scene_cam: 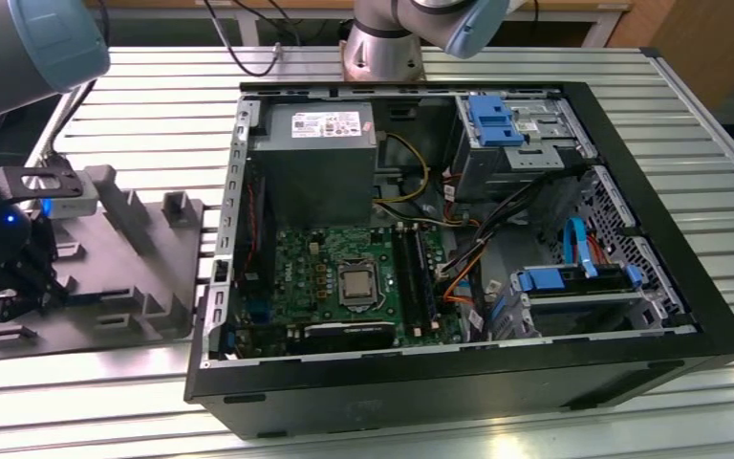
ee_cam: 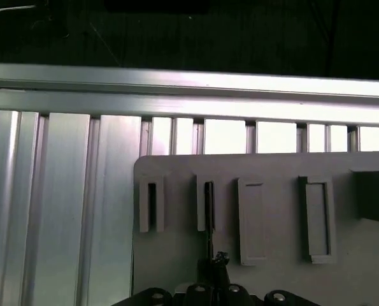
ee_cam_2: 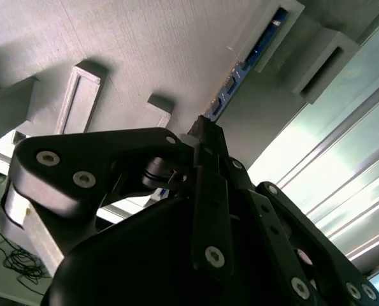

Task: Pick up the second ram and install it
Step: 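Pick up the second ram and move it above second insertion slot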

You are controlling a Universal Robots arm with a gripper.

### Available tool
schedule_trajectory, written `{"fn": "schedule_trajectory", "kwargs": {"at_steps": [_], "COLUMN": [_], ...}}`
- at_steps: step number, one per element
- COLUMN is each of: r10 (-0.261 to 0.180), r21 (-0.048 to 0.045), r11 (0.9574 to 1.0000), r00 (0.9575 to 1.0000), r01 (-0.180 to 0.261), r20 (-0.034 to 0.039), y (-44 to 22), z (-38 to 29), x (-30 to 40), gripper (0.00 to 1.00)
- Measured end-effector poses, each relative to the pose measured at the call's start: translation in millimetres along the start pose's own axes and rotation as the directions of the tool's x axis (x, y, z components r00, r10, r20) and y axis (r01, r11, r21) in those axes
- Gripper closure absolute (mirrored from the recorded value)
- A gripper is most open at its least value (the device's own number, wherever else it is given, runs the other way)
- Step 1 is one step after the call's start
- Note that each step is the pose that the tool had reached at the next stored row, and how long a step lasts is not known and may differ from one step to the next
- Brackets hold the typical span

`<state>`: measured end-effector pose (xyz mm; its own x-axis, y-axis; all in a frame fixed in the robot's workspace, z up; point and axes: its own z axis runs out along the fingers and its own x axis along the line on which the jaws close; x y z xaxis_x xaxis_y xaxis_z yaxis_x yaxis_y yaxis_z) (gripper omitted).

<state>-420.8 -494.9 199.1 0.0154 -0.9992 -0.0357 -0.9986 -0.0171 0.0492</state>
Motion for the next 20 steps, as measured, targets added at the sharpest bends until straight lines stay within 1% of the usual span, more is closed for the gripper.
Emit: {"fn": "schedule_trajectory", "kwargs": {"at_steps": [13, 20], "r10": [0.003, 0.003], "r21": [0.0002, 0.0002], "r11": [1.0, 1.0], "r00": [1.0, 1.0], "r01": [-0.003, -0.003], "r20": [0.0003, 0.0002], "y": [0.0, 0.3], "z": [0.0, -6.2], "x": [0.0, -0.2], "gripper": [0.88, 0.88]}}
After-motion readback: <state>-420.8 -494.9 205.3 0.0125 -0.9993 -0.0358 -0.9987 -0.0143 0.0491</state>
